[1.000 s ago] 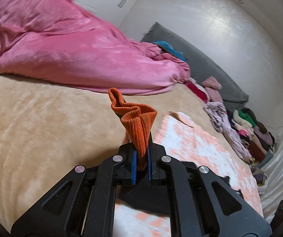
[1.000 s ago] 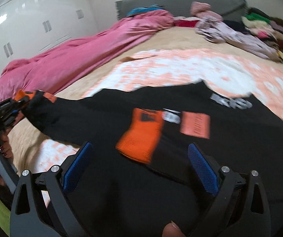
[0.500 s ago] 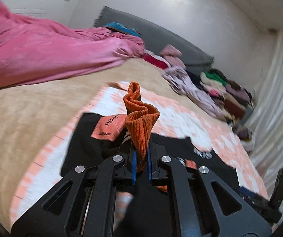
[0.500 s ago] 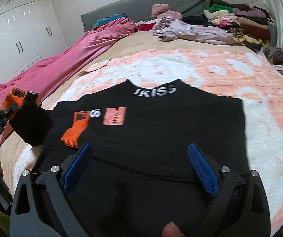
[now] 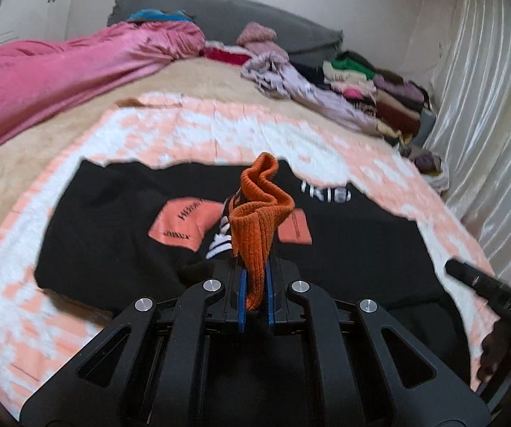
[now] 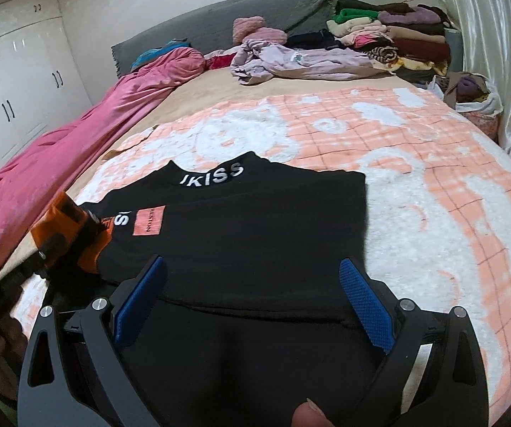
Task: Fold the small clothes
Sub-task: 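Fold the held sleeve across the sweatshirt body with the left gripper, release, then grasp the orange cuff lying on the body with the right gripper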
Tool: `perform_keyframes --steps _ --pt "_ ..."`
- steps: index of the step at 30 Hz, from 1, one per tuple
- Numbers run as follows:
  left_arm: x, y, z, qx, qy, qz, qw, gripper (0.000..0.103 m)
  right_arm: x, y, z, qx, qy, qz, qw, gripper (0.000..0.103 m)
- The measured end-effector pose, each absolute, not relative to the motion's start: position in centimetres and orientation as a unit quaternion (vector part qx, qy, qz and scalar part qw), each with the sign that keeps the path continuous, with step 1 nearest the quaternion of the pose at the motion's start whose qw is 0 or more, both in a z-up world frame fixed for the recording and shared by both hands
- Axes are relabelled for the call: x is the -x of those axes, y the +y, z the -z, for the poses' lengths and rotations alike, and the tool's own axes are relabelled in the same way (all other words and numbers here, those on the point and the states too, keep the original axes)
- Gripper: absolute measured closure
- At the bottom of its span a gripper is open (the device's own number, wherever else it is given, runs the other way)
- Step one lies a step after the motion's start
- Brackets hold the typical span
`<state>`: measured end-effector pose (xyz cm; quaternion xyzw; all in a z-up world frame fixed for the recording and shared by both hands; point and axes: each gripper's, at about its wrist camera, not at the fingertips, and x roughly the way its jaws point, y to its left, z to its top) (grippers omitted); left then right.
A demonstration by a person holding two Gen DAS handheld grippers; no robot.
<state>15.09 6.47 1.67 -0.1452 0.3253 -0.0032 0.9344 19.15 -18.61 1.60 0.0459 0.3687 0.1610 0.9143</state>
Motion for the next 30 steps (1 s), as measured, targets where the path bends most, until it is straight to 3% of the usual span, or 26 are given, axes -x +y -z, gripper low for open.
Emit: perform_keyframes --steps 7,17,24,27,30 --pt "-14.9 3.9 0.2 0.109 0.355 0.046 0.927 0.085 -19.3 -18.3 -2.4 -0.05 0.364 -0.156 0.917 0.006" --pt "-13.5 4.0 -0.1 0.132 0.365 0.113 0.915 0.082 -20.0 -15.3 -3.2 -0.057 0.368 -0.189 0.909 0.006" --pt "-13.1 9.2 -1.5 0.15 0.334 0.014 0.931 0.074 -21.5 -9.5 -1.6 -0.051 0.411 -0.263 0.872 0.006" --pt "-13.1 11.0 -1.6 0.124 0.327 -0.053 0.935 0.066 -21.9 -7.0 -0.5 -0.038 0.422 -0.279 0.862 0.007" --pt "-13.2 13.0 -1.6 0.127 0.325 -0.096 0.932 0.065 -22.3 -5.1 0.4 -0.033 0.433 -0.289 0.853 0.008"
